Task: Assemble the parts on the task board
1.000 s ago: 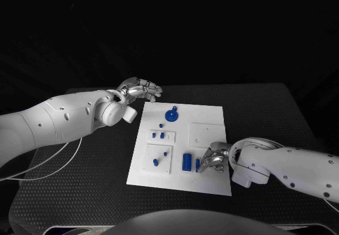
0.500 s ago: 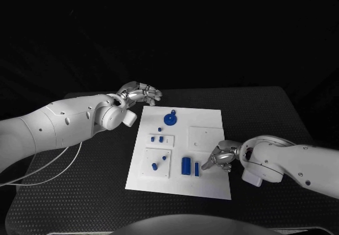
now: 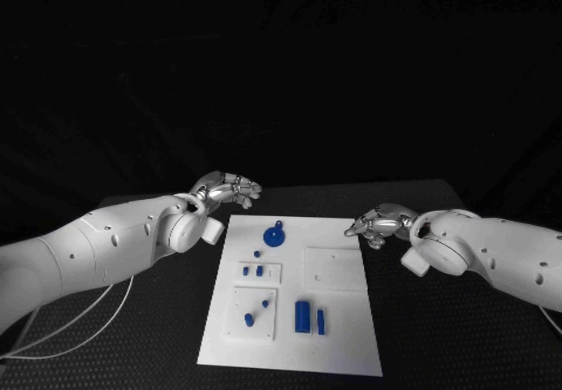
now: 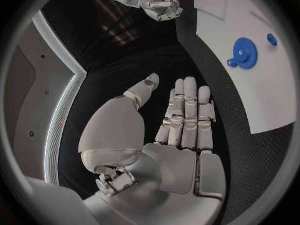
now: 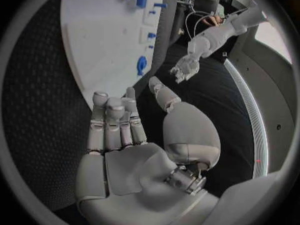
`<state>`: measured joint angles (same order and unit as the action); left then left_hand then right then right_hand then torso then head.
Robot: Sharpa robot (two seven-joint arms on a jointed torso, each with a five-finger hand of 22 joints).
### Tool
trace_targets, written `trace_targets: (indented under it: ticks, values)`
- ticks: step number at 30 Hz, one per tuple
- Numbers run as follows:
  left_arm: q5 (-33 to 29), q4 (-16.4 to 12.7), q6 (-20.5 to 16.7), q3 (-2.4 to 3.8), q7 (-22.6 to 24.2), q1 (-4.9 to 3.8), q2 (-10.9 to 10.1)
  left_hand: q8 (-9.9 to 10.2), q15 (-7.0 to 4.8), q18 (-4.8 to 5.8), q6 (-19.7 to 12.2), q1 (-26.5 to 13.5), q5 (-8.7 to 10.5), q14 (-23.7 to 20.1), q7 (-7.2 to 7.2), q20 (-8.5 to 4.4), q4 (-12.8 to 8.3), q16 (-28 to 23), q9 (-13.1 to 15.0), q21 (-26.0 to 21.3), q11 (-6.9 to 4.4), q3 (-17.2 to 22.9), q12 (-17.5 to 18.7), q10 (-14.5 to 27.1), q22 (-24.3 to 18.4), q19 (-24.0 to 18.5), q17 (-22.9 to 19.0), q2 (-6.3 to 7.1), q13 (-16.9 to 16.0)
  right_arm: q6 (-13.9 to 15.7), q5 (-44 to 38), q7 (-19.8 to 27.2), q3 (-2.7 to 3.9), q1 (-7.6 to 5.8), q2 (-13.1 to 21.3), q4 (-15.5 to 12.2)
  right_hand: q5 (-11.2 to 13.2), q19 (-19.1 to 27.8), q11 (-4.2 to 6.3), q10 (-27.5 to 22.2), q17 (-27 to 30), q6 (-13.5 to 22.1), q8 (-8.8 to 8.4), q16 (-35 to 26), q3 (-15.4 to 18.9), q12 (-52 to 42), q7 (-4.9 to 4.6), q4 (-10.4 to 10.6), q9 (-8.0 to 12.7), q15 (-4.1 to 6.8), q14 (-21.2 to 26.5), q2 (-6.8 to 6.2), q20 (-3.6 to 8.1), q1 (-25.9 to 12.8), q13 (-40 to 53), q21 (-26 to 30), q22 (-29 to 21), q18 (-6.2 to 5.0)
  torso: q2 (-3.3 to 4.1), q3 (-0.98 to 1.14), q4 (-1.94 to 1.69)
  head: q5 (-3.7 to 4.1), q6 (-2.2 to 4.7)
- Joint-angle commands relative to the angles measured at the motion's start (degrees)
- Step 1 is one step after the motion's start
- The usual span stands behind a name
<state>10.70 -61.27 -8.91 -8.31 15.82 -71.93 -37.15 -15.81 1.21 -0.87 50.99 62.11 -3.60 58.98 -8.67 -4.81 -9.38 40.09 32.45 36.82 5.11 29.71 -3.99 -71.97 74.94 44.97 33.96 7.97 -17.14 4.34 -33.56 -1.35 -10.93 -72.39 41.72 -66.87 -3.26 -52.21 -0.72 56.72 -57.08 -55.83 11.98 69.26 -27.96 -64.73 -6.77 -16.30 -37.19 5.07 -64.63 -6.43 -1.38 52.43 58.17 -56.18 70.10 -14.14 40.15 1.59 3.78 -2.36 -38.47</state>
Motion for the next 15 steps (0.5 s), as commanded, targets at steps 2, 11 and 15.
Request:
trace_targets:
  ticks: [2,11,15]
  values:
    - [-4.51,3.38,-2.92,0.10,2.67,-0.06,1.59,-0.24,1.60,-1.37,0.27,-0.23,-0.02,-2.32,0.51,1.67,-0.06,-4.19,-0.05,-1.33,0.35,0.30,0.24,1.47,0.90,-1.53,-1.68,-0.61,0.56,2.00,11.53,11.51,2.77,1.29,-3.76,10.53,-1.37,5.76,-1.19,-4.14,3.99,1.15,-0.62,-7.17,-1.03,6.41,-1.21,-0.11,-0.03,-1.44,5.27,0.39,-2.42,1.10,-5.13,5.56,-2.20,1.19,-1.15,-0.39,-0.12,0.85,4.18]
    - [-7.38,8.27,-1.52,0.28,3.12,-0.07,3.46,2.39,5.27,-0.54,-4.63,-3.08,0.56,-13.34,1.08,5.51,0.91,-15.91,-2.02,-9.19,0.93,-0.36,0.37,12.54,-2.40,-9.09,-5.24,0.84,5.41,0.11,18.18,15.30,8.67,5.19,-10.55,19.83,-3.60,23.75,-8.08,-11.92,19.47,6.20,-2.34,-34.05,-3.12,31.79,-3.00,-0.04,0.92,-12.66,19.24,1.79,-8.11,1.49,-29.48,22.71,-10.18,5.55,-2.93,-0.69,0.00,0.04,8.62]
    - [-7.80,9.56,-0.85,0.32,3.50,-0.03,3.93,3.32,6.33,0.37,-7.02,-4.74,0.68,-18.01,1.79,6.70,2.63,-19.63,-2.51,-13.07,0.42,-0.26,0.39,16.26,-4.55,-11.71,-6.76,2.67,7.49,-0.28,19.18,16.36,10.23,6.18,-12.00,20.71,-3.20,25.03,-7.48,-6.52,27.25,7.24,-2.24,-44.41,-2.06,42.93,-2.40,-0.50,3.37,-13.68,18.79,2.65,-10.25,1.92,-43.30,28.96,-15.35,4.73,-3.54,-0.53,0.35,-0.47,9.40]
